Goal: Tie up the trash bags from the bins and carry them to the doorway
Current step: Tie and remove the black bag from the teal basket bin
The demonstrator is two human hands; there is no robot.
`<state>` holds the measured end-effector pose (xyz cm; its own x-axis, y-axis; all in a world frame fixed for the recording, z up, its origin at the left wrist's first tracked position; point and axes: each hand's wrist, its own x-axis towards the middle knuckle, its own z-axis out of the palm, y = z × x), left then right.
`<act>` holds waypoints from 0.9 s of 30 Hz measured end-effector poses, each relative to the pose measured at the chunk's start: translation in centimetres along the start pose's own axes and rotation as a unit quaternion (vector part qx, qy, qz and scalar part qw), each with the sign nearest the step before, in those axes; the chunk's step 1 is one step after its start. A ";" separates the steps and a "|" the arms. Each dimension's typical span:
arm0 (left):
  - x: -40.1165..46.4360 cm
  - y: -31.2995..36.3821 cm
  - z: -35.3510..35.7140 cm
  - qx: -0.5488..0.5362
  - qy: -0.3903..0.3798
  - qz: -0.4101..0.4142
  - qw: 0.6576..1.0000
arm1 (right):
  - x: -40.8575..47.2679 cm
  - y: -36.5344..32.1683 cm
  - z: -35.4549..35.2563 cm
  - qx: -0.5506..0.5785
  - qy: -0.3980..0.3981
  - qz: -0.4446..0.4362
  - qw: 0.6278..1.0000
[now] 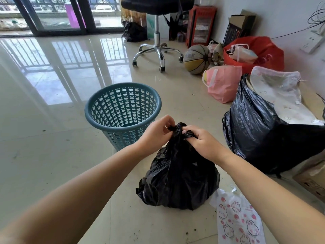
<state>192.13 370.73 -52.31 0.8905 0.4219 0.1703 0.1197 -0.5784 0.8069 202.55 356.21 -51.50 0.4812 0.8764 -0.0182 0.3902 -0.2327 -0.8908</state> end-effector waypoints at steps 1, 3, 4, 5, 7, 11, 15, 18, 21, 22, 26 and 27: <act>0.0 -0.1 0.1 0.025 0.016 0.023 0.999 | 0.0 -0.1 0.1 0.053 -0.004 0.022 0.998; 0.1 -0.4 0.2 0.055 0.020 0.058 0.997 | 0.1 -0.3 0.0 0.141 0.017 0.065 0.988; 0.1 -0.7 0.0 0.075 0.012 0.067 0.995 | 0.2 -0.3 -0.2 0.176 0.046 0.082 0.980; 0.1 -1.3 -0.2 0.100 0.001 0.065 0.993 | 0.3 -0.1 -0.5 0.203 0.079 0.093 0.972; 0.1 -2.8 -0.8 0.142 -0.015 0.028 0.989 | 0.3 0.5 -1.6 0.221 0.157 0.114 0.956; -1.3 -6.4 -2.0 0.199 -0.066 -0.066 0.976 | -0.3 4.1 -3.1 0.164 0.215 0.193 0.943; -3.5 -9.8 -3.2 0.219 -0.092 -0.189 0.953 | -1.8 8.2 -4.0 0.070 0.184 0.279 0.940; -5.1 -11.4 -4.2 0.222 -0.102 -0.254 0.936 | -3.5 10.6 -5.1 0.041 0.179 0.347 0.920; -6.5 -12.4 -5.1 0.182 -0.093 -0.312 0.928 | -5.1 12.5 -5.9 0.039 0.192 0.409 0.891; -6.9 -12.8 -5.4 0.166 -0.087 -0.331 0.925 | -5.6 12.9 -6.1 0.049 0.195 0.426 0.882; -8.9 -14.3 -6.5 0.083 -0.038 -0.402 0.911 | -7.6 14.2 -6.1 0.135 0.208 0.469 0.848; -9.4 -14.4 -6.5 0.066 -0.033 -0.416 0.906 | -7.8 14.2 -6.1 0.156 0.207 0.471 0.843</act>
<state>179.18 379.64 -61.88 0.4917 0.7109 -0.5029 0.8094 -0.1601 0.5651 209.12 343.48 -61.27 0.7207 0.1264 -0.6816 -0.5125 -0.5650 -0.6467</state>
